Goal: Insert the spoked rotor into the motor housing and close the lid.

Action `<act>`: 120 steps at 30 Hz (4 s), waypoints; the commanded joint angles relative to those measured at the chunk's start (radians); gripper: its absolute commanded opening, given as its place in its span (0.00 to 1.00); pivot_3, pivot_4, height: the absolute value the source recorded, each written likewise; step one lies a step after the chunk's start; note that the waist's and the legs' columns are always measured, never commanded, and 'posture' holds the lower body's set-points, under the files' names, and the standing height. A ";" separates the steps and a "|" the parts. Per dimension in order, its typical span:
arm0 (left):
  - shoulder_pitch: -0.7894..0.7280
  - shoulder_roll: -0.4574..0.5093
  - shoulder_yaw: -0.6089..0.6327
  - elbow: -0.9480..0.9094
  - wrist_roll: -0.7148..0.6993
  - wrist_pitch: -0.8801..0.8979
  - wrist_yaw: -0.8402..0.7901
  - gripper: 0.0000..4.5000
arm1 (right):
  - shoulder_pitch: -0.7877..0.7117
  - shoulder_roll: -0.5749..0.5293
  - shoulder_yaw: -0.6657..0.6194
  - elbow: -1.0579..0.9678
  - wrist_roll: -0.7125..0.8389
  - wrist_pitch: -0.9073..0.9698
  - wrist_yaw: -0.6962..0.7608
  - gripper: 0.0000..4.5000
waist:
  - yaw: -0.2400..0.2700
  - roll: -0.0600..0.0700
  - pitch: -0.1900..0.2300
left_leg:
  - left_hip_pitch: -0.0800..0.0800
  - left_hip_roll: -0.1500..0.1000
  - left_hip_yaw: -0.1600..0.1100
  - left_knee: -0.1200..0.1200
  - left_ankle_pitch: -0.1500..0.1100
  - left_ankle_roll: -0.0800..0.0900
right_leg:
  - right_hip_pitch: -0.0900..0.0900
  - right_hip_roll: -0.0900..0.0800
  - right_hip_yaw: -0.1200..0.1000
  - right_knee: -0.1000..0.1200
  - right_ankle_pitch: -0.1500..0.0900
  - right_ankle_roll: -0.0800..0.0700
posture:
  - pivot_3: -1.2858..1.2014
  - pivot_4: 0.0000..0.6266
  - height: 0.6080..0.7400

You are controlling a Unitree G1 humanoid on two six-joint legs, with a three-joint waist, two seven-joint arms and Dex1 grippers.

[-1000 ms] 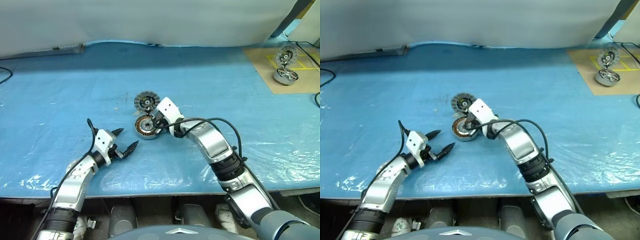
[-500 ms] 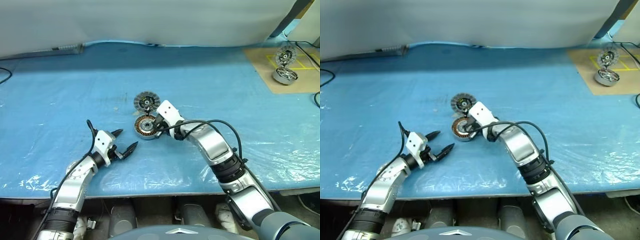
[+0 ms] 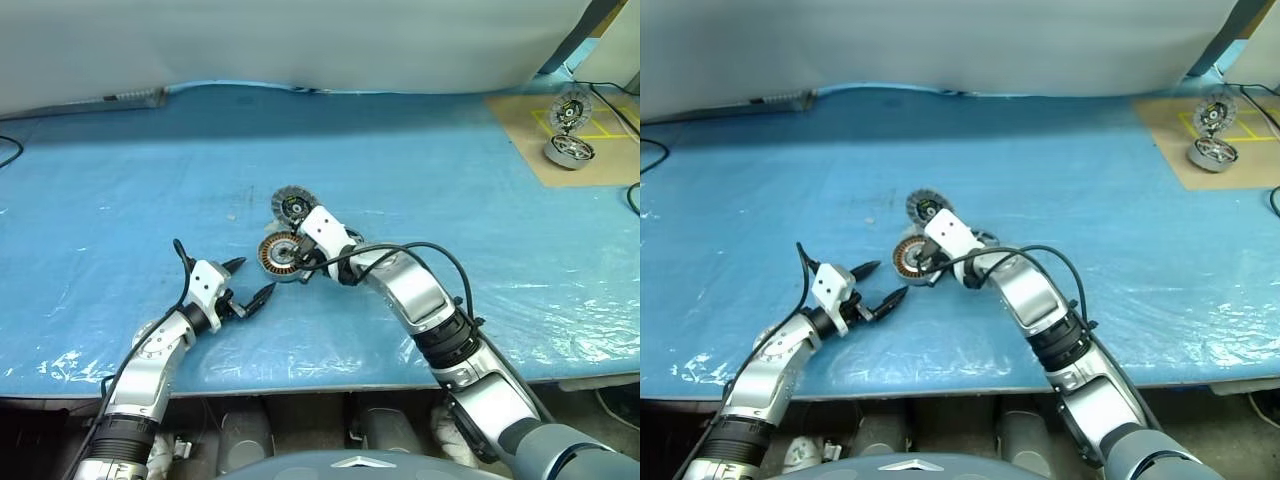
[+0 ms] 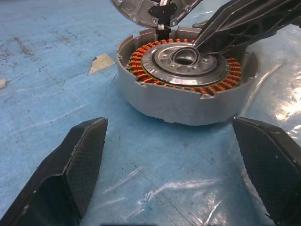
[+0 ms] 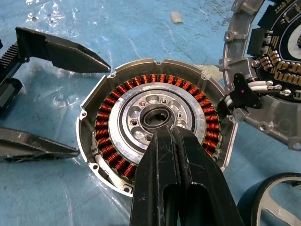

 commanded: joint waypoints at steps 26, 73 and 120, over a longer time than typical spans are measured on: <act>0.010 0.006 0.009 -0.054 -0.007 0.008 0.005 1.00 | -0.045 0.064 -0.026 -0.042 0.048 -0.010 0.022 0.00 | 0.002 0.000 0.000 | 0.000 0.000 0.000 0.000 0.000 0.000 | 0.000 0.000 0.000 0.000 0.000 0.000 | 0.52 0.24 1.00; 0.013 0.002 0.005 -0.065 -0.003 0.015 0.008 1.00 | 0.008 0.073 0.011 0.058 0.027 -0.021 0.009 0.00 | 0.001 0.000 0.000 | 0.000 0.000 0.000 0.000 0.000 0.000 | 0.001 0.000 0.000 0.000 0.000 0.000 | 0.52 0.24 1.00; 0.034 -0.002 0.006 -0.069 -0.006 0.013 0.014 1.00 | -0.002 0.040 0.015 0.037 0.028 -0.006 0.055 0.00 | 0.002 0.000 0.000 | 0.001 0.000 0.000 0.000 0.000 0.000 | 0.002 0.000 0.000 0.000 0.000 0.000 | 0.52 0.24 1.00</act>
